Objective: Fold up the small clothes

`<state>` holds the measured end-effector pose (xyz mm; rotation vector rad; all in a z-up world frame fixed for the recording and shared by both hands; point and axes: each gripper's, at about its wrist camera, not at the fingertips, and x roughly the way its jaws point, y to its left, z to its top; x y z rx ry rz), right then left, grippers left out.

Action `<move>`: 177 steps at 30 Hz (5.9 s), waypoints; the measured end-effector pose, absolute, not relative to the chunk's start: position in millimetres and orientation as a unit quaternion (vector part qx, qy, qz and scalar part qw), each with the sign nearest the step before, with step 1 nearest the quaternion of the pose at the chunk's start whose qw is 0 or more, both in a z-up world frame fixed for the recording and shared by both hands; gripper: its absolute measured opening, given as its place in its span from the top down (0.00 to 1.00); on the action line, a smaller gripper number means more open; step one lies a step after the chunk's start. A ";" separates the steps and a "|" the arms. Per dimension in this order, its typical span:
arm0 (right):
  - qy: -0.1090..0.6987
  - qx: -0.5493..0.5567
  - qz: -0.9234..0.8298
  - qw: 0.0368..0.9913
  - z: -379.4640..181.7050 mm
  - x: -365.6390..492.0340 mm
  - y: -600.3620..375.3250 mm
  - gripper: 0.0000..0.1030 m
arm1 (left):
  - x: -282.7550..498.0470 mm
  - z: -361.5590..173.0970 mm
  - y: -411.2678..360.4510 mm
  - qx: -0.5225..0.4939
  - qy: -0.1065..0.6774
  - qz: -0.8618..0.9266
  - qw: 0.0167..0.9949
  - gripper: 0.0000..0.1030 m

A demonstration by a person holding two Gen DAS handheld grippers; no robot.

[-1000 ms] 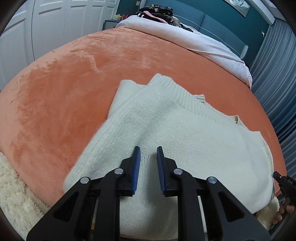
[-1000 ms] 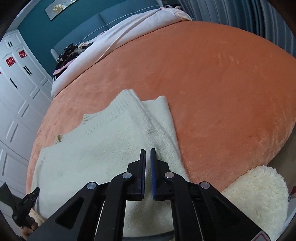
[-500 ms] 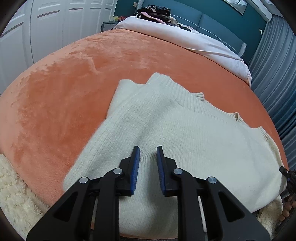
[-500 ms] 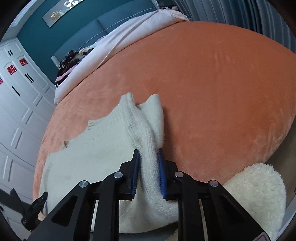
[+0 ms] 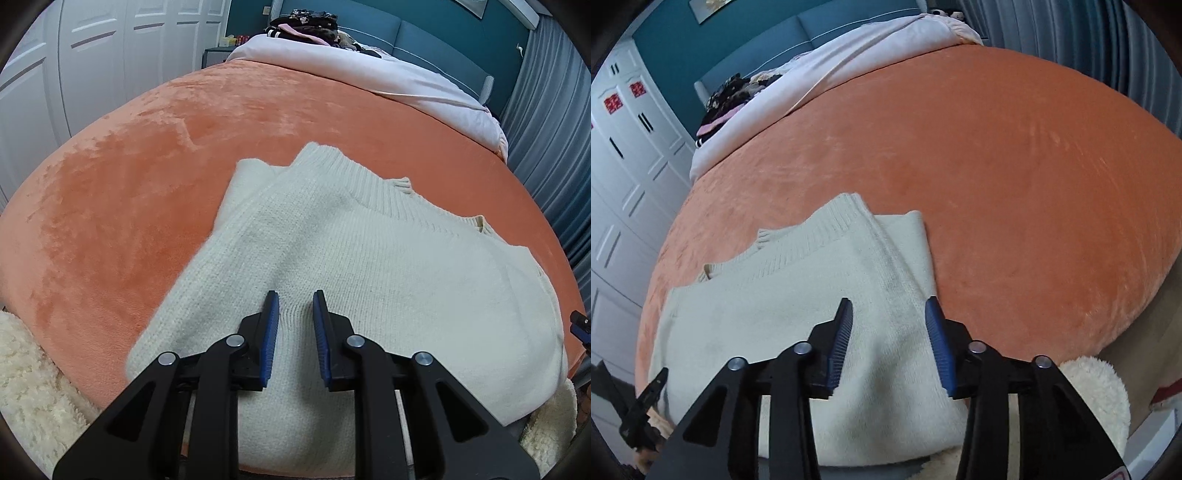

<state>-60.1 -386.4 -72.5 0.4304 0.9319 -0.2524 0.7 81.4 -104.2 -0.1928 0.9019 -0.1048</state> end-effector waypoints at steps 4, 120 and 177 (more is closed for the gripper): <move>0.488 0.184 -0.121 0.845 -98.4 -44.6 -379.5 0.66 | 0.6 -103.8 82.8 -0.097 0.438 -0.055 0.892 0.82; 0.532 0.197 0.151 0.810 -81.8 -7.8 -189.8 0.81 | -36.9 17.0 59.8 -0.246 0.419 -0.099 0.868 0.83; 0.373 0.432 0.063 0.819 -56.3 -127.7 -405.8 0.77 | -59.2 -77.7 -102.8 -0.022 0.553 -0.233 0.799 0.77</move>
